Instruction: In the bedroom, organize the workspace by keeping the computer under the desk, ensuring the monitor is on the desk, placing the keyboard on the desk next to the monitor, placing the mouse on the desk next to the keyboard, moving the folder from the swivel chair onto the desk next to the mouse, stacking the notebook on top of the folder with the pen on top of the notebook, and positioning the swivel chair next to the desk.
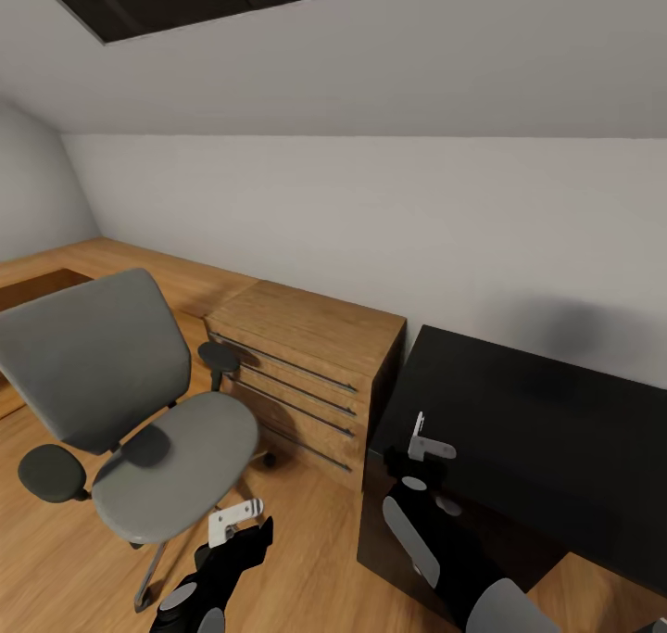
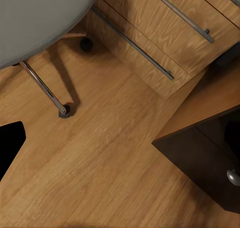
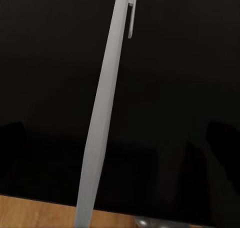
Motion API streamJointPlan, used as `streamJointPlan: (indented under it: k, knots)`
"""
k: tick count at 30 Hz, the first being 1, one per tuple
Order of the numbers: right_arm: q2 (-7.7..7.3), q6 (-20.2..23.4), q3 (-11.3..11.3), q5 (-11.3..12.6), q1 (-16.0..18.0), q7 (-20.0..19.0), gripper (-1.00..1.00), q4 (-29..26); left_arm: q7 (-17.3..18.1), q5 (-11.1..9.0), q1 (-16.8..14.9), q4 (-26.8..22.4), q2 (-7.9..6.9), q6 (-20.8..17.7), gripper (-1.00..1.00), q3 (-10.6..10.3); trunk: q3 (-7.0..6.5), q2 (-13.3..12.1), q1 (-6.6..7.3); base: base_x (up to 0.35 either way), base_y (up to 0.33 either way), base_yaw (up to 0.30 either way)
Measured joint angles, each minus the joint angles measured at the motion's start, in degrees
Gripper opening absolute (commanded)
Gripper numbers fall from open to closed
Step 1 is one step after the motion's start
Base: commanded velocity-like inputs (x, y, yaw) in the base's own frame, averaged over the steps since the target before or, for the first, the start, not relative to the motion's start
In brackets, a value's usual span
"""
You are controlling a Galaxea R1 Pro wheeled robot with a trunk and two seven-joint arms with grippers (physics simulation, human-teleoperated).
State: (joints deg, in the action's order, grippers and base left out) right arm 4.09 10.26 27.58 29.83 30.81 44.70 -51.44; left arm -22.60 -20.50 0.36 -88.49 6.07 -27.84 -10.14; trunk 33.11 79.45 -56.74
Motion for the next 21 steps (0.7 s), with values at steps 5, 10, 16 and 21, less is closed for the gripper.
streamJointPlan:
  k: [5, 10, 16, 21]
  knots:
    - [0.00, 0.02, 0.00, 0.03, 0.00, 0.01, -1.00, -0.01, 0.00, 0.00, 0.00, 0.00, 0.00, 0.00, 1.00, 0.00, 0.00, 0.00, 0.00, 0.000, 0.000, 0.000]
    - [0.00, -0.03, 0.00, 0.06, 0.00, -0.02, -1.00, 0.01, 0.00, 0.01, 0.00, 0.00, -0.01, 0.00, 1.00, 0.00, 0.00, 0.00, 0.00, 0.000, 0.000, 0.000]
    - [0.00, -0.06, 0.00, 0.03, 0.00, -0.01, -1.00, 0.03, 0.00, 0.01, 0.00, 0.00, -0.07, 0.00, 1.00, 0.00, 0.00, 0.00, 0.00, 0.000, 0.000, 0.000]
    - [-0.06, -0.02, 0.00, -0.01, 0.00, 0.01, -1.00, 0.00, 0.00, 0.01, 0.00, 0.00, -0.08, 0.00, 1.00, 0.00, 0.00, 0.00, 0.00, 0.000, 0.000, 0.000]
